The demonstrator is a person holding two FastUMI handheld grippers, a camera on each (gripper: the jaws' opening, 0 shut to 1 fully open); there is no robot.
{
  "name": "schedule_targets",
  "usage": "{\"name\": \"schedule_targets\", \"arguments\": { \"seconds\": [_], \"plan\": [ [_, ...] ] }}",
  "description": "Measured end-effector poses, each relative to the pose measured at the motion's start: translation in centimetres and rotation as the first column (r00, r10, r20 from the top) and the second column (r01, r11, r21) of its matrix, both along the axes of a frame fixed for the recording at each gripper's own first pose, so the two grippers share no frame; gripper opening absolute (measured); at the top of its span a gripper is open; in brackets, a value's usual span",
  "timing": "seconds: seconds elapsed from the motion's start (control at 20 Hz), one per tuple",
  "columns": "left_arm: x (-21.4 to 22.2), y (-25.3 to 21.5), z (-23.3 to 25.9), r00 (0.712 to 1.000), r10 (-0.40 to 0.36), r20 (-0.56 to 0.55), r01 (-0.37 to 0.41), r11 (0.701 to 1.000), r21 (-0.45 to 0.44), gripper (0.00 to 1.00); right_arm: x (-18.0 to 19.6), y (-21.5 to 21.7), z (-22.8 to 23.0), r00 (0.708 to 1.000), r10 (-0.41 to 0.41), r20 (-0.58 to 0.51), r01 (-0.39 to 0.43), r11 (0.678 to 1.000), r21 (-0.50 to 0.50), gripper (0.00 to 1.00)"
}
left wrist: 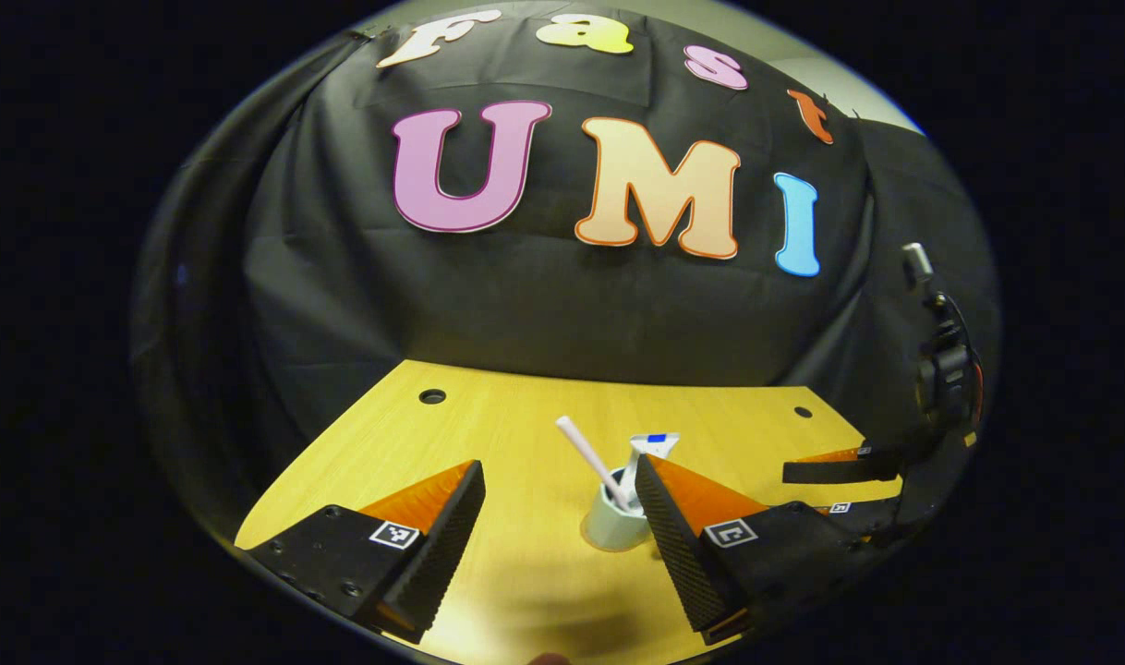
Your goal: Put the toothbrush and toothpaste on the desktop into the cup, then pick up the cup and place it on the coaster on the desktop.
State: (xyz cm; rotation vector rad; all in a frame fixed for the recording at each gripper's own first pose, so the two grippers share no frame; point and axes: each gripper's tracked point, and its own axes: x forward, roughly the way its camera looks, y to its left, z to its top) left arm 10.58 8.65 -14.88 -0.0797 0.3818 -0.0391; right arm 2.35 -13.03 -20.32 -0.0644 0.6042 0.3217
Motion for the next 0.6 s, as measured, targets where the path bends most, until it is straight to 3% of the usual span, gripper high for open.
{"name": "schedule_targets", "arguments": {
  "seconds": [0.15, 0.25, 0.4, 0.6],
  "plan": [
    [0.0, -2.3, 1.5, 0.999, 0.012, 0.043, -0.012, 1.0, -0.001, 0.95, 0.1, -3.7, 4.9, 0.98, -0.108, 0.167, 0.097, 0.992, 0.078, 1.0],
    [-0.1, -3.5, 2.4, 0.998, 0.016, 0.066, -0.016, 1.0, 0.001, 0.95, 0.0, -5.7, 9.3, 0.938, -0.207, 0.276, 0.16, 0.97, 0.183, 1.0],
    [-0.1, -5.2, 4.2, 0.994, 0.008, 0.112, -0.009, 1.0, 0.004, 0.95, -0.5, -9.2, 13.2, 0.884, -0.298, 0.36, 0.215, 0.943, 0.255, 0.99],
    [0.0, -5.8, 6.3, 0.987, 0.003, 0.163, -0.004, 1.0, 0.008, 0.95, -0.4, -10.1, 14.3, 0.855, -0.328, 0.401, 0.233, 0.935, 0.269, 0.99]
  ]
}}
